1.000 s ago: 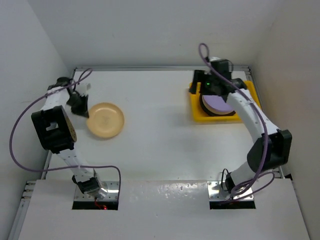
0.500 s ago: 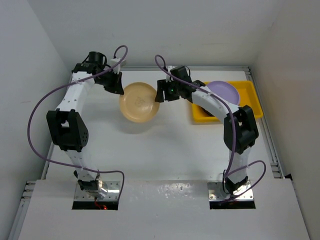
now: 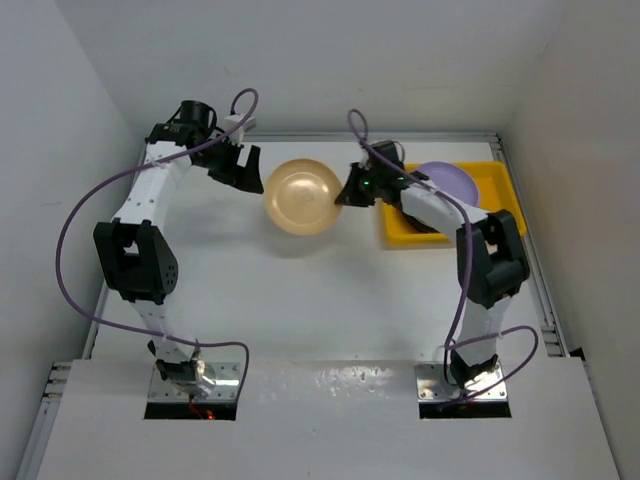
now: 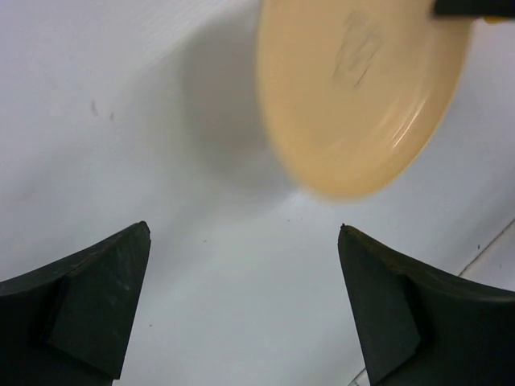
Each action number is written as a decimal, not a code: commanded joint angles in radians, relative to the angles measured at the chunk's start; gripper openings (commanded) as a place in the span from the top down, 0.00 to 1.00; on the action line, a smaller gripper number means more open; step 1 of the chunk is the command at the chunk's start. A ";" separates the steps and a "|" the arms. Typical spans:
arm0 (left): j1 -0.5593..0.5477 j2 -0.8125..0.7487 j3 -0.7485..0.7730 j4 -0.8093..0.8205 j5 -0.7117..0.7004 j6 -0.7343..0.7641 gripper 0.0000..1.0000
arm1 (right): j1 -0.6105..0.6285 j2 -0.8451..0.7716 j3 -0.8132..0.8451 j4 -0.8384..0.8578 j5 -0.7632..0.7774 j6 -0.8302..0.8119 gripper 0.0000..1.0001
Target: Place the plates into the plastic bin on the countertop
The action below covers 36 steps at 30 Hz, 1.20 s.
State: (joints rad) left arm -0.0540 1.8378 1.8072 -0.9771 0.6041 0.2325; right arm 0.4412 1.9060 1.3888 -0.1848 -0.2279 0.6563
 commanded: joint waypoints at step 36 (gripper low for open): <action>0.025 -0.049 0.007 0.008 -0.254 0.004 0.00 | -0.708 -0.399 -0.112 -0.417 0.360 -0.034 0.09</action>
State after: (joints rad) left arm -0.0357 1.8378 1.8145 -0.9630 0.3492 0.2276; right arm -0.2638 1.6752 1.3251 -0.5911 0.0483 0.6399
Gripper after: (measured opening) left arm 0.997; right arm 0.883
